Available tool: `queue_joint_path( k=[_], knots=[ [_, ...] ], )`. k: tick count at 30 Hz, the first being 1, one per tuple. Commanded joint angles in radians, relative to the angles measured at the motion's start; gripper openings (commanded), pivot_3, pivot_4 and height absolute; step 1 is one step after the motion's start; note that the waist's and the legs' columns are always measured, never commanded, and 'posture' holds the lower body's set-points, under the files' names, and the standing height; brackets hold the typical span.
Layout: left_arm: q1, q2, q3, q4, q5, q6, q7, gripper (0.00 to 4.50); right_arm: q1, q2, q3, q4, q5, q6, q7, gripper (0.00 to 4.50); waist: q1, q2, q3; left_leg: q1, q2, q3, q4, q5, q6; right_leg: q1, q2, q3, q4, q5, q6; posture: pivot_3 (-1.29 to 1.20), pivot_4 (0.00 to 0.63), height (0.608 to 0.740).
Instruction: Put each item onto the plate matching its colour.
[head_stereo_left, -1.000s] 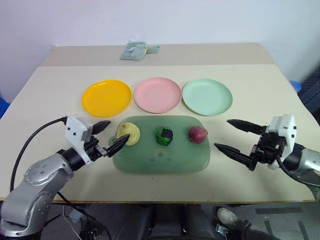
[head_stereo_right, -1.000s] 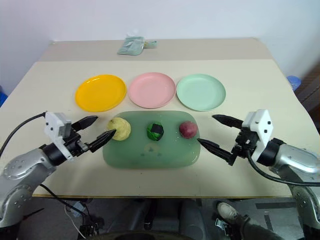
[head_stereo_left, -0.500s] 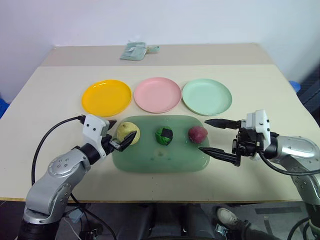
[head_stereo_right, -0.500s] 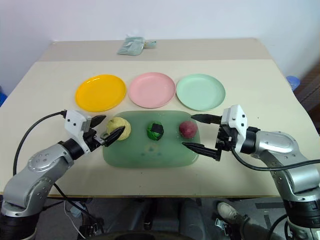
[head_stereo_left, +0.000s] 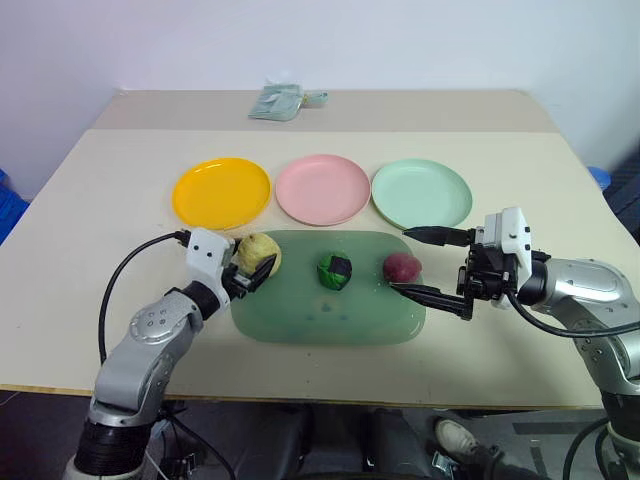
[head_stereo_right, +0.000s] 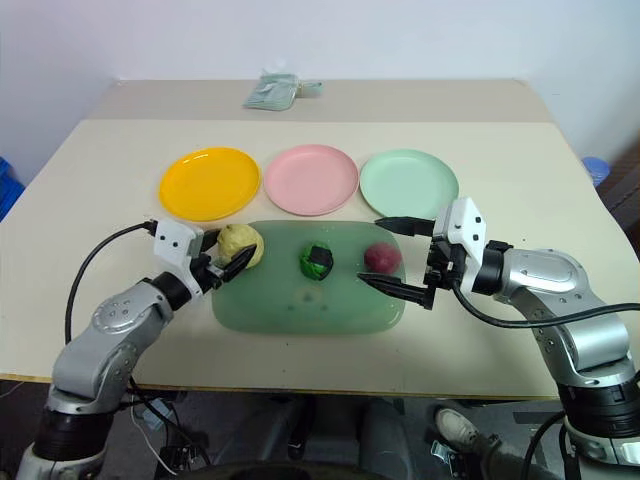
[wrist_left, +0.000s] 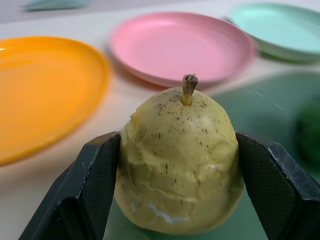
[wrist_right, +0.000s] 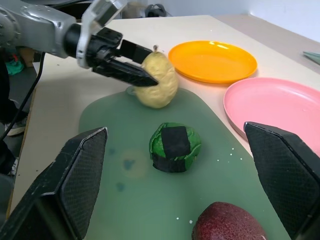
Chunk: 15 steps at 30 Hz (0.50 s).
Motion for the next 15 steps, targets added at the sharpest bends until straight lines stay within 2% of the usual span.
queue_joint_path(
  k=[1, 4, 7, 10, 12, 15],
  knots=[
    [-0.278, -0.034, 0.096, 0.184, 0.054, -0.024, 0.155, 3.66, -0.053, 0.037, -0.009, 0.021, -0.014, -0.035, -0.029, 4.50, 0.007, -0.003, 0.001, 0.000, 0.000, -0.001, 0.001, 0.001, -0.001, 0.000, 0.001, 0.000, 0.001, 0.001, 0.000, 0.00, 0.150, 0.740],
    [-0.432, -0.054, 0.117, 0.372, 0.103, -0.075, 0.220, 3.66, -0.090, 0.062, 0.011, 0.055, -0.047, -0.053, -0.043, 4.50, 0.005, -0.004, 0.001, -0.004, 0.002, 0.000, 0.002, 0.004, -0.007, -0.003, 0.002, 0.000, 0.000, 0.006, 0.001, 0.00, 0.150, 0.740],
    [-0.572, -0.075, 0.117, 0.638, 0.158, -0.170, 0.253, 3.66, -0.136, 0.088, 0.046, 0.116, -0.110, -0.067, -0.073, 4.50, -0.005, -0.004, 0.000, -0.004, 0.001, 0.003, 0.002, 0.004, -0.006, -0.004, 0.002, 0.002, 0.000, 0.006, 0.001, 0.00, 0.150, 0.740],
    [-0.653, -0.092, 0.117, 0.826, 0.186, -0.264, 0.247, 3.66, -0.159, 0.108, 0.064, 0.149, -0.139, -0.082, -0.082, 4.50, -0.007, -0.005, 0.000, -0.009, 0.001, 0.004, 0.003, 0.004, -0.006, -0.011, 0.002, 0.003, 0.001, 0.006, 0.002, 0.00, 0.150, 0.740],
    [-0.674, -0.105, 0.121, 0.869, 0.181, -0.295, 0.228, 3.66, -0.162, 0.113, 0.067, 0.154, -0.145, -0.088, -0.082, 4.50, -0.008, -0.005, 0.000, -0.014, 0.001, 0.004, 0.004, 0.005, -0.006, -0.016, 0.002, 0.003, 0.003, 0.006, 0.002, 0.00, 0.150, 0.740],
    [-0.629, -0.129, 0.106, 0.776, 0.145, -0.300, 0.153, 3.66, -0.149, 0.118, 0.059, 0.139, -0.144, -0.089, -0.090, 4.50, -0.008, -0.006, 0.001, -0.015, 0.001, 0.004, 0.006, 0.005, -0.006, -0.016, 0.002, 0.003, 0.003, 0.006, 0.002, 0.00, 0.150, 0.740]
  ],
)
